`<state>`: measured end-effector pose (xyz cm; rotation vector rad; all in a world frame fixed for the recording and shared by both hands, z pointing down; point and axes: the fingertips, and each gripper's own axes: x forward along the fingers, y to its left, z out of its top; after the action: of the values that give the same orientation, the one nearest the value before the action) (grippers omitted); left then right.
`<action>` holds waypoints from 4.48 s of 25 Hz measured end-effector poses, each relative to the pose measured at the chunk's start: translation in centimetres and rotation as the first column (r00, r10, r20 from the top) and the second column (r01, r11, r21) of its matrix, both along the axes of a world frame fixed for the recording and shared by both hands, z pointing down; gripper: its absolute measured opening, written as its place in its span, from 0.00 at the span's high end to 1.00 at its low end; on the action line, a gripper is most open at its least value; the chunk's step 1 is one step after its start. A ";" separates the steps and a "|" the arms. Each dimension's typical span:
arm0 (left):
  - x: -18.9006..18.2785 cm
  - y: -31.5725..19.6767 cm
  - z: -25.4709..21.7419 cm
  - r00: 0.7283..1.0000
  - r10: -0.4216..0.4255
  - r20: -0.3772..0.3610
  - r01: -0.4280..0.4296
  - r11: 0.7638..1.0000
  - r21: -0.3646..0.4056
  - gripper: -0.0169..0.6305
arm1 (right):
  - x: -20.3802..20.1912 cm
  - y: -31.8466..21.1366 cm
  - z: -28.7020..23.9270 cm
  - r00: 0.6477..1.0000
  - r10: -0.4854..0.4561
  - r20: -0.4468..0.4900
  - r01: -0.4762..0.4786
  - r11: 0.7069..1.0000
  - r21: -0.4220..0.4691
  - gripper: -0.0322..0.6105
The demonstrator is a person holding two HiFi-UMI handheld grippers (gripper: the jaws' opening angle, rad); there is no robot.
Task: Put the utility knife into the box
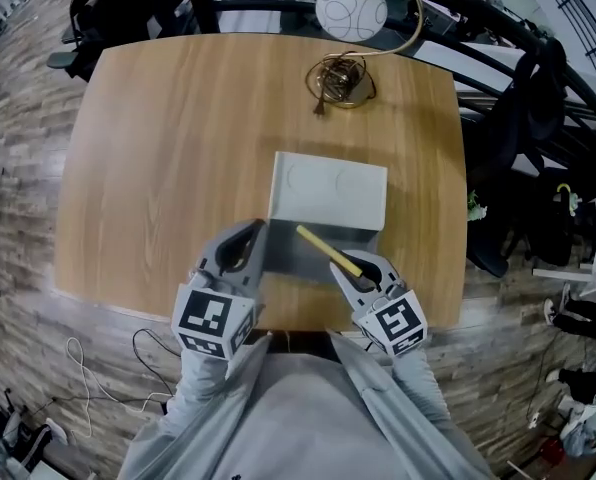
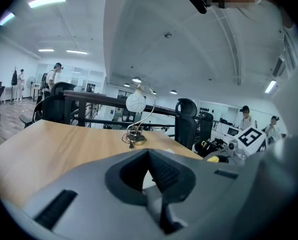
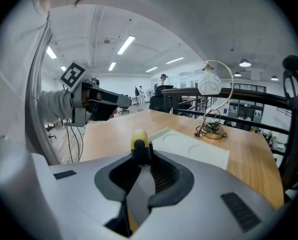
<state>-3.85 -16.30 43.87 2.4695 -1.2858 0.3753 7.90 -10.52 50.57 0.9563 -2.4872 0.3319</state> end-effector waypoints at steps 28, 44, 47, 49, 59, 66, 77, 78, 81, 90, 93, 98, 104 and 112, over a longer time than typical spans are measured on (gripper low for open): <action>-0.2 0.3 2.4 1.000 -0.003 0.006 0.003 1.000 -0.021 0.95 | 0.1 -1.9 8.7 0.784 -0.309 -0.539 0.422 0.901 0.098 0.84; -0.5 1.0 2.6 1.000 -0.014 -0.001 0.014 1.000 -0.028 0.95 | 1.1 -1.8 11.2 0.757 -0.343 -0.556 0.325 0.936 -0.135 0.78; -0.5 0.8 2.3 1.000 -0.019 -0.008 0.019 1.000 -0.016 0.95 | 1.0 -1.6 11.1 0.764 -0.343 -0.546 0.321 0.937 -0.140 0.78; -0.4 0.9 2.4 1.000 -0.018 -0.009 0.018 1.000 -0.017 0.95 | 1.0 -1.5 11.1 0.768 -0.339 -0.543 0.316 0.938 -0.139 0.78; -0.1 0.8 2.1 1.000 -0.006 -0.008 0.006 1.000 -0.016 0.95 | 0.9 -1.5 10.2 0.821 -0.291 -0.491 0.264 0.956 -0.125 0.78; 0.1 0.8 1.9 1.000 0.003 -0.004 -0.003 1.000 -0.014 0.95 | 1.0 -1.7 9.5 0.849 -0.255 -0.463 0.229 0.967 -0.111 0.78; 0.2 0.2 -0.3 1.000 0.006 -0.008 -0.005 0.999 0.049 0.95 | 1.0 -3.5 4.1 0.941 -0.095 -0.325 0.099 0.995 -0.003 0.78; 0.2 0.1 -0.6 1.000 0.007 -0.009 -0.006 0.998 0.060 0.95 | 1.0 -3.7 3.4 0.947 -0.079 -0.310 0.087 0.996 0.011 0.78; 0.5 -0.1 -1.5 1.000 0.014 -0.013 -0.013 0.996 0.083 0.95 | 1.2 -4.3 1.0 0.968 -0.028 -0.249 0.041 0.998 0.047 0.78; 1.3 -0.5 -3.9 0.999 0.036 -0.028 -0.032 0.989 0.147 0.95 | 2.0 -5.8 -7.3 0.993 0.114 -0.019 -0.109 0.976 0.191 0.78; 1.6 -0.7 -4.5 0.999 0.045 -0.028 -0.040 0.986 0.164 0.95 | 2.3 -5.8 -10.1 0.984 0.155 0.091 -0.171 0.960 0.223 0.78; 1.8 -0.7 -5.2 0.998 0.061 -0.028 -0.055 0.981 0.185 0.95 | 2.8 -5.3 -14.2 0.942 0.182 0.281 -0.254 0.934 0.249 0.78; 2.2 -0.5 -6.0 0.997 0.076 -0.031 -0.069 0.978 0.197 0.95 | 2.7 -4.2 -16.5 0.915 0.177 0.363 -0.282 0.923 0.261 0.85; 3.2 0.4 -6.3 0.993 0.111 -0.051 -0.099 0.975 0.201 0.95 | 3.6 -2.8 -16.3 0.897 0.207 0.390 -0.319 0.914 0.249 0.92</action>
<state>-0.63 -15.93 37.59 2.6999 -1.2241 0.2026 11.52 -13.33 34.27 1.4930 -2.7921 0.2196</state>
